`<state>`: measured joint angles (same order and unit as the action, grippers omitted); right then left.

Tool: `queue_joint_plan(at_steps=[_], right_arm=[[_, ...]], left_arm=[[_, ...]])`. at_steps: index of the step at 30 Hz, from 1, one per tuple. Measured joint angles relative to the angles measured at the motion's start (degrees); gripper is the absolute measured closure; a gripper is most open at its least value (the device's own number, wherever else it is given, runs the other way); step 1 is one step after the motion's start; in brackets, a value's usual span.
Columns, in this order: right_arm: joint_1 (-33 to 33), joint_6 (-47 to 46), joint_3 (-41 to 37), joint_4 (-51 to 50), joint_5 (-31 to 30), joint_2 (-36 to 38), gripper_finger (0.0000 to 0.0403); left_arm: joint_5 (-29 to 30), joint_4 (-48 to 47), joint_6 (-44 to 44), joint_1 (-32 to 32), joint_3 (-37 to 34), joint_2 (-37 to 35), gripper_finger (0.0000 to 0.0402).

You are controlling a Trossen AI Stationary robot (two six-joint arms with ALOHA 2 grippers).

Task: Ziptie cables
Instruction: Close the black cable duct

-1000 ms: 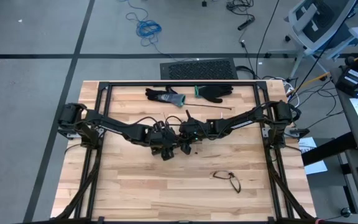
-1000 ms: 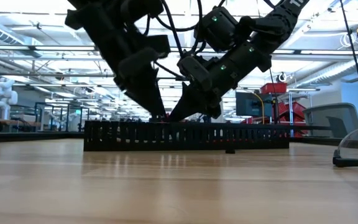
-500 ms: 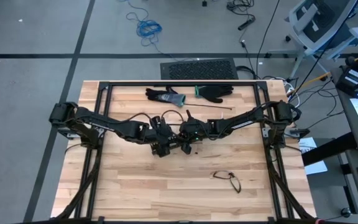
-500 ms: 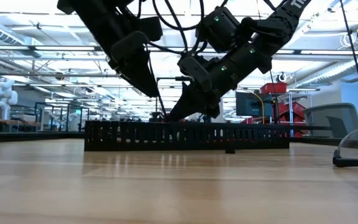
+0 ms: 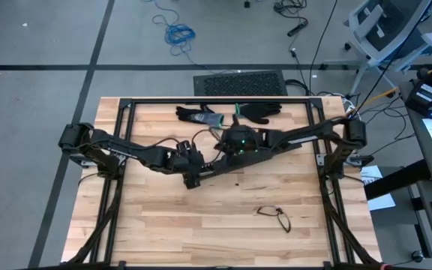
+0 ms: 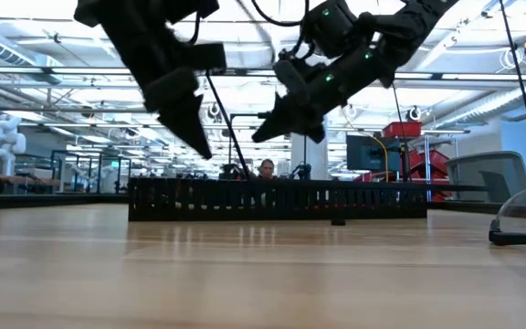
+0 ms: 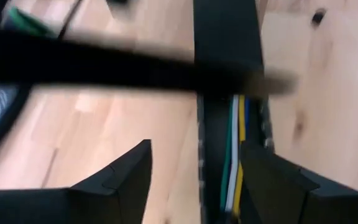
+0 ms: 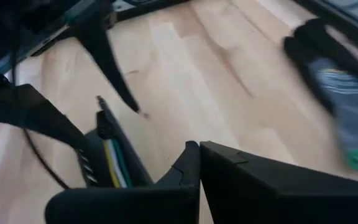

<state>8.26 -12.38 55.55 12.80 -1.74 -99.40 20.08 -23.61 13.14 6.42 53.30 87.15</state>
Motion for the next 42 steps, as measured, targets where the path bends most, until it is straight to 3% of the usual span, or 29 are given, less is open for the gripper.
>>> queue_joint_plan(at_steps=[6, 11, 15, 25, 32, 42], right_arm=[[2.7, 2.6, 0.0, -13.8, 0.0, 6.7, 0.0403], [3.4, 4.6, 0.1, -21.5, 0.0, 8.9, 0.0403], [3.4, 6.3, 0.1, -25.7, 0.1, 8.9, 0.0403], [3.3, 10.3, 0.1, -28.4, 0.1, 8.9, 0.0403], [3.3, 11.6, 0.1, -28.5, 0.3, 8.9, 0.0403], [3.3, 11.6, 0.2, -28.5, 0.3, 8.9, 0.0403]], left_arm=[[-0.5, -3.7, 0.1, 0.8, -0.1, 0.0, 0.0167], [-6.2, 1.7, 4.5, 2.1, -0.1, 0.0, 0.0167], [-6.4, 3.6, 7.5, 2.7, -0.1, 0.2, 0.0167], [-2.8, 5.5, 9.6, 2.3, -0.1, 3.6, 0.0167], [-4.6, 10.4, 10.5, 1.0, -0.1, 7.9, 0.0167], [-5.2, 11.2, 7.2, -1.6, -0.1, 8.0, 0.0167]])
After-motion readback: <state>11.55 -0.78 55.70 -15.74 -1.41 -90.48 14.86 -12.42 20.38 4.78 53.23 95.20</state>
